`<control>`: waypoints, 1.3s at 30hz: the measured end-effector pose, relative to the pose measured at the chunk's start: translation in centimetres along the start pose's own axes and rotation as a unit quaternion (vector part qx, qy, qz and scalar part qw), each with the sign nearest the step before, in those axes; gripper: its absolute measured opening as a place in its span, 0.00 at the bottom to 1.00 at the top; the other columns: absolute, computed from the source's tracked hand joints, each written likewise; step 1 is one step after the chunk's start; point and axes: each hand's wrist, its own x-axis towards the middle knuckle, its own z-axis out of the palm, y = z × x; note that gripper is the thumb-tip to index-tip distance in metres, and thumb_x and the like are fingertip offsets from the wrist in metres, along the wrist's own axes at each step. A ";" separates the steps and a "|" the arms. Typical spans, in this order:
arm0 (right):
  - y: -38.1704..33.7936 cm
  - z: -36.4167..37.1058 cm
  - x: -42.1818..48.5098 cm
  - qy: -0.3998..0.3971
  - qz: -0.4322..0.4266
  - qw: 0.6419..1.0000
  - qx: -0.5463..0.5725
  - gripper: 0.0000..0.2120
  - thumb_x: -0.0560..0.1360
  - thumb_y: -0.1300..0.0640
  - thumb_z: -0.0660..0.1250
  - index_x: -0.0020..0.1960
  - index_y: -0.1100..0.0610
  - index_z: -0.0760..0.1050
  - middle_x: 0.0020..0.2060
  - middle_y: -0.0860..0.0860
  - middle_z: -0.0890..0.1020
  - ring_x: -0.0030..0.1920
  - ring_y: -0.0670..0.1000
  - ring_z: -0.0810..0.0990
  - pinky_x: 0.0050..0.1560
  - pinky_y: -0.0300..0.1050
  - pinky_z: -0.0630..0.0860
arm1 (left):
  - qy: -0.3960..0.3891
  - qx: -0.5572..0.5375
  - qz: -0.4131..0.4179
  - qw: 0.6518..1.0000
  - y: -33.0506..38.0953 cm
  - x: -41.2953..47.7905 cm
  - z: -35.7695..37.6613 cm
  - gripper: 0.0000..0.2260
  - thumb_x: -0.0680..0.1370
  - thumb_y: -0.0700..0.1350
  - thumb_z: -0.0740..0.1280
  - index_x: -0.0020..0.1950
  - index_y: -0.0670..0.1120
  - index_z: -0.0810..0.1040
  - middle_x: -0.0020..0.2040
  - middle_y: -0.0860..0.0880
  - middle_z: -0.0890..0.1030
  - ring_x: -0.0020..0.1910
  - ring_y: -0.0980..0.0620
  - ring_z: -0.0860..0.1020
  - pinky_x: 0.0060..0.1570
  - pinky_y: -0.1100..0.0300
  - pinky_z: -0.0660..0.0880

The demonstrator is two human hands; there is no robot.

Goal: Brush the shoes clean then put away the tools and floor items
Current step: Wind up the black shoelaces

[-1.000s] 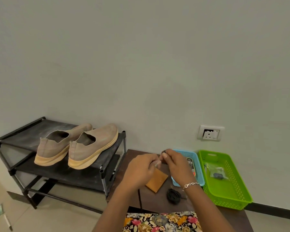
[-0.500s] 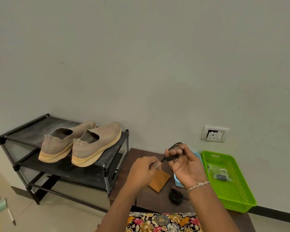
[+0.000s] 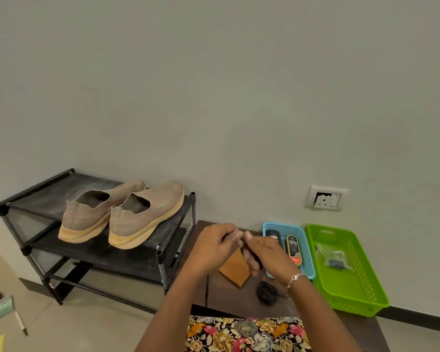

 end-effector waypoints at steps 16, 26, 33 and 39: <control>0.4 -0.6 1.5 0.233 -0.143 0.889 0.368 0.09 0.77 0.58 0.60 0.42 0.59 0.76 0.34 0.53 0.83 0.40 0.50 0.82 0.45 0.42 0.79 | -0.053 0.061 0.015 0.997 -1.0 -0.7 2.0 0.12 0.77 0.53 0.60 0.33 0.56 0.71 0.32 0.44 0.76 0.31 0.49 0.71 0.33 0.58 0.65; 0.0 -0.5 -0.4 0.016 -0.006 0.996 0.085 0.24 0.74 0.42 0.55 0.28 0.57 0.70 0.16 0.49 0.67 0.19 0.47 0.66 0.26 0.37 0.68 | 0.021 -0.009 0.033 0.999 0.1 0.4 1.1 0.12 0.76 0.52 0.57 0.34 0.53 0.71 0.30 0.54 0.74 0.32 0.56 0.72 0.35 0.62 0.66; -1.5 -1.0 -0.2 -0.001 -0.026 0.799 0.600 0.16 0.63 0.50 0.76 0.27 0.58 0.73 0.18 0.49 0.68 0.20 0.47 0.71 0.30 0.42 0.78 | 0.035 -0.034 0.012 0.999 -0.9 -0.2 2.1 0.13 0.75 0.55 0.57 0.31 0.55 0.70 0.27 0.54 0.68 0.28 0.57 0.66 0.32 0.61 0.61; -0.5 -0.7 0.9 0.120 -0.151 0.846 0.498 0.10 0.72 0.54 0.66 0.44 0.61 0.78 0.38 0.56 0.84 0.44 0.52 0.84 0.47 0.42 0.80 | -0.003 0.029 0.031 0.999 -0.7 -0.5 2.6 0.13 0.75 0.57 0.56 0.32 0.56 0.69 0.30 0.44 0.74 0.30 0.47 0.71 0.33 0.57 0.65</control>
